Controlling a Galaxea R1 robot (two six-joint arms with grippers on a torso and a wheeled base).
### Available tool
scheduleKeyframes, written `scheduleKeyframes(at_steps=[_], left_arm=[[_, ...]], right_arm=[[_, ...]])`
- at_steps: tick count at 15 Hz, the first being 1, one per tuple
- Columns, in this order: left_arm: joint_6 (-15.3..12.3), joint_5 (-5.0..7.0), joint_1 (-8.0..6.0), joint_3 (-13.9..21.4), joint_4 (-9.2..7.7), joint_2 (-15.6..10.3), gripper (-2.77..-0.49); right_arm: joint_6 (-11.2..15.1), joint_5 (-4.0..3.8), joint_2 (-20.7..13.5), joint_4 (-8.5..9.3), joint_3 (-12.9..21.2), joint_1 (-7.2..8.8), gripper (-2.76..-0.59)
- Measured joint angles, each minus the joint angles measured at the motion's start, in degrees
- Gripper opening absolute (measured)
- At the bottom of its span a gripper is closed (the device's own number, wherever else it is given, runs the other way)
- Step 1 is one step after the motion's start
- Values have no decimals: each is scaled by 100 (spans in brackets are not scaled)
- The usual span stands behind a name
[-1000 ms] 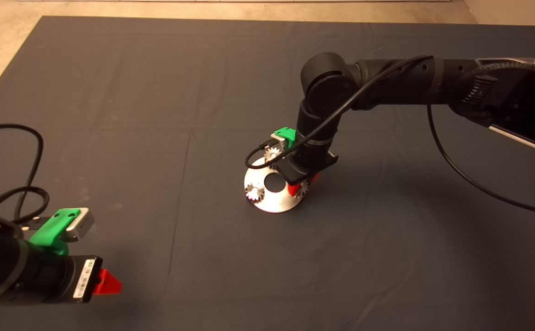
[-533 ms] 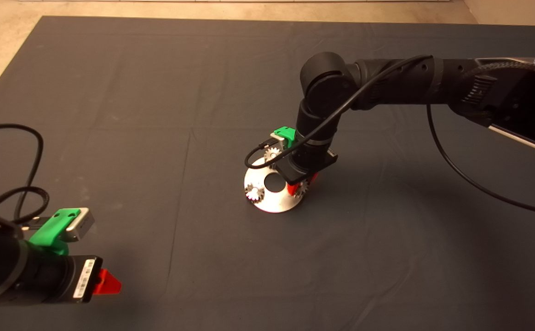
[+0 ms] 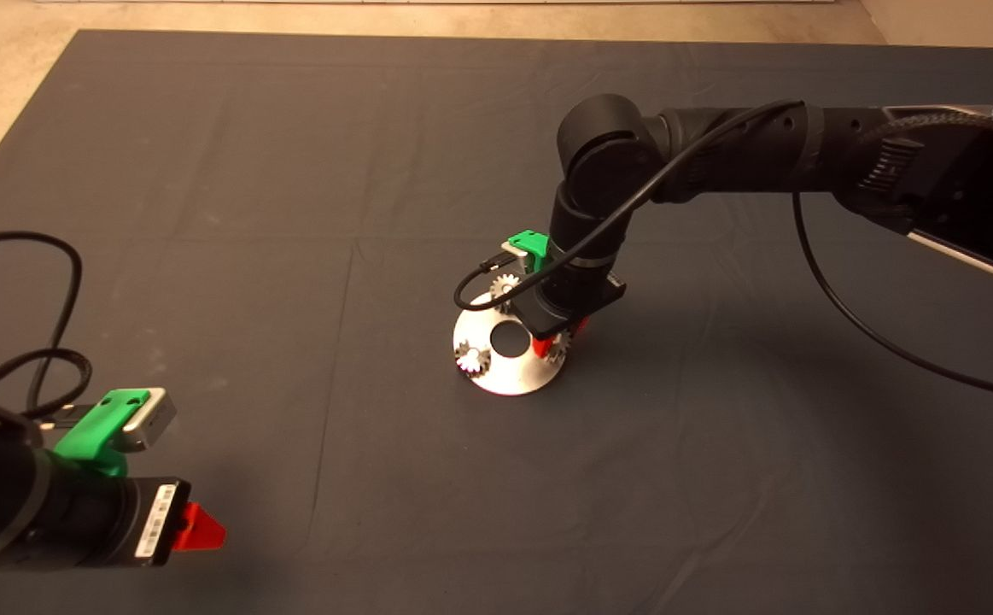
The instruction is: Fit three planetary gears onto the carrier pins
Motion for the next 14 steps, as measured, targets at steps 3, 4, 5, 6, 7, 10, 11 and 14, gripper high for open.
scheduleKeyframes(at_steps=[3,4,5,6,7,10,11,14], left_arm=[[0,0,0,0,0,0,-106],[0,0,0,0,0,0,-106],[0,0,0,1,0,0,-106],[0,0,0,0,0,0,-106],[2,0,0,0,0,0,-106],[137,2,0,1,0,-62,-106],[207,1,-2,1,0,-109,-106],[279,0,0,0,-2,-221,-106]], right_arm=[[-1,0,0,-5,0,0,-241],[-1,0,0,-5,0,0,-241],[-1,2,0,-5,0,0,-241],[-1,2,-2,-7,0,0,-241],[-1,2,-2,-7,0,0,-241],[-1,4,-5,-9,6,0,-241],[-1,4,-5,-9,9,0,-241],[-1,2,-6,-22,22,-2,-241]])
